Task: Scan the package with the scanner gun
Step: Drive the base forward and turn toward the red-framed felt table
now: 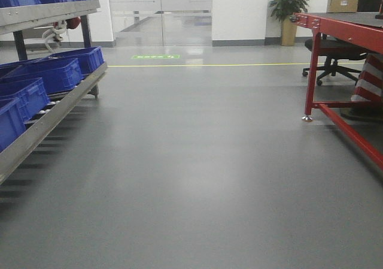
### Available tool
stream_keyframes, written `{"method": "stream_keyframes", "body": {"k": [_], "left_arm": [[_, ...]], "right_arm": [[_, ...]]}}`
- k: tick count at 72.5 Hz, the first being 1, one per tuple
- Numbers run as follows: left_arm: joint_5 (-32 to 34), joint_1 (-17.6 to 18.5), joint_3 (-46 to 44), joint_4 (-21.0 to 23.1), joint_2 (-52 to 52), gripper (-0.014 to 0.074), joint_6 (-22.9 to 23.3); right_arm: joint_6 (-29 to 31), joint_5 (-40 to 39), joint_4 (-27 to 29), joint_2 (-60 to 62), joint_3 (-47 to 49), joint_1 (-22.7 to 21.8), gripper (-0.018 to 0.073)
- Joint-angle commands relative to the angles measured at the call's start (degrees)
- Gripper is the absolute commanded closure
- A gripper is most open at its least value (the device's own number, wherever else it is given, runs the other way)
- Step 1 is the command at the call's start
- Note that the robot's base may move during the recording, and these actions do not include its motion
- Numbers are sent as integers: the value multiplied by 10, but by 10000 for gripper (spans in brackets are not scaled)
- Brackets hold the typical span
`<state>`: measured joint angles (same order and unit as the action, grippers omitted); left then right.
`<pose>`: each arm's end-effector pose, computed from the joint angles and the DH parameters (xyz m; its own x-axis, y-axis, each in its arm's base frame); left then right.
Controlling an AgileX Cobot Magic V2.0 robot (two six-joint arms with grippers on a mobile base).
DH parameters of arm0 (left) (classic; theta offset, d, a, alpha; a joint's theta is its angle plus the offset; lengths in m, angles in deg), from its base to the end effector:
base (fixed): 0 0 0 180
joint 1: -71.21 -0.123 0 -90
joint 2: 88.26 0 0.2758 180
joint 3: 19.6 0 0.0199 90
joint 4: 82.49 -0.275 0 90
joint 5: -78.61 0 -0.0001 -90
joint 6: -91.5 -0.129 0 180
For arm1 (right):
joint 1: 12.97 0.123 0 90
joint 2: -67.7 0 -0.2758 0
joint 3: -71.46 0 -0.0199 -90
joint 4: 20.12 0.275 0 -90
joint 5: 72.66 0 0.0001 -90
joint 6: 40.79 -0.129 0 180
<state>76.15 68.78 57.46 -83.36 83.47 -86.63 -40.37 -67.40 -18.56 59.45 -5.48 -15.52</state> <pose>0.1283 0.0055 0.2098 0.0393 -0.0158 -0.9991 -0.0424 0.9989 -0.0175 0.1283 -0.0054 0.2044 -0.0070 0.0201 -0.9998 0.0421 0.9989 0.0198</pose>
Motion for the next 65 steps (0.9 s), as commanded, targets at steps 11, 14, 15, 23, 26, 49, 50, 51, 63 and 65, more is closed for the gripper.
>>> {"method": "stream_keyframes", "body": {"k": [11,14,15,23,26,49,50,51,63,65], "left_arm": [[9,-2,-1,3,2,690,0],[9,-2,-1,3,2,690,0],[9,-2,-1,3,2,690,0],[9,-2,-1,3,2,690,0],[9,-2,-1,3,2,690,0],[9,-2,-1,3,2,690,0],[9,-2,-1,3,2,690,0],[9,-2,-1,3,2,690,0],[9,-2,-1,3,2,690,0],[9,-2,-1,3,2,690,0]], "right_arm": [[3,-11,2,2,0,-3,727],[3,-11,2,2,0,-3,727],[3,-11,2,2,0,-3,727],[3,-11,2,2,0,-3,727],[3,-11,2,2,0,-3,727],[3,-11,2,2,0,-3,727],[3,-11,2,2,0,-3,727],[3,-11,2,2,0,-3,727],[3,-11,2,2,0,-6,727],[3,-11,2,2,0,-6,727]]}}
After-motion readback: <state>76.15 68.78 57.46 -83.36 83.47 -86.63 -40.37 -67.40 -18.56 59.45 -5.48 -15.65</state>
